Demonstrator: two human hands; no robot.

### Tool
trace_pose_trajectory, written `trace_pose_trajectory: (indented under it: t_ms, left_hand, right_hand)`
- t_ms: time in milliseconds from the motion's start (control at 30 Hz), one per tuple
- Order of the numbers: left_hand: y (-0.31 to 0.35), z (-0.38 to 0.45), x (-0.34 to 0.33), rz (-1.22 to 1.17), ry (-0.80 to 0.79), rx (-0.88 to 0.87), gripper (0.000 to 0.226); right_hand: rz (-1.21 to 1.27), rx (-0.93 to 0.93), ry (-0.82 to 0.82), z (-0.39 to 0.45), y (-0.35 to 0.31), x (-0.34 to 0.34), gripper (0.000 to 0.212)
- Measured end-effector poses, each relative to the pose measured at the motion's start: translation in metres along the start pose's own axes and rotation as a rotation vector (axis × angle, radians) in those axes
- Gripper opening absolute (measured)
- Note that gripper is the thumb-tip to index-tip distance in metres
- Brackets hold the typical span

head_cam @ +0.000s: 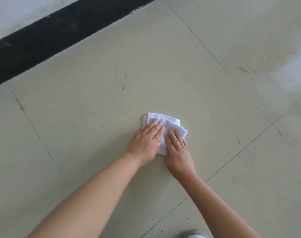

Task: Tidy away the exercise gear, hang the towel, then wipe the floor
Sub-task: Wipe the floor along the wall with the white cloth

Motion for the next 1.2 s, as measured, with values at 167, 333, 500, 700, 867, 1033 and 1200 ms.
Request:
trace_pose_trajectory:
  t_ms: [167,333,500,700,867,1033,1200]
  left_hand:
    - [0.000,0.016,-0.023,0.120,-0.027,-0.024,0.061]
    - [-0.027,0.051,0.002,0.241,0.057,0.167,0.049]
    - [-0.052,0.046,0.004,0.091,-0.146,0.244,0.058]
    - [-0.041,0.014,-0.006,0.155,-0.147,0.104,0.054]
    - [-0.017,-0.018,-0.006,0.171,0.014,0.017,0.047]
    - [0.017,-0.058,-0.022,0.194,0.170,-0.216,0.039]
    - [0.054,-0.097,-0.019,0.139,0.312,-0.349,0.036]
  right_hand:
    - [-0.078,0.014,-0.132,0.015,0.008,0.007,0.055]
    - [-0.001,0.027,-0.077,0.070,-0.002,0.034,0.058]
    - [0.083,-0.028,-0.173,0.082,-0.020,0.037,0.063]
    - [0.250,-0.035,0.008,0.036,-0.018,0.016,0.055]
    - [0.367,-0.043,0.143,0.007,-0.018,0.000,0.039]
    - [0.324,0.127,0.177,-0.063,-0.020,-0.020,0.038]
    - [0.290,0.277,0.134,-0.120,-0.015,-0.041,0.031]
Point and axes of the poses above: each hand's wrist, its own z-axis towards the middle knuckle, its own x-axis out of the back of the hand, y = z × x, the point moved 5 cm from there along z, towards the middle knuckle, and after that the axes turned 13 degrees about z, right-handed, at the moved point
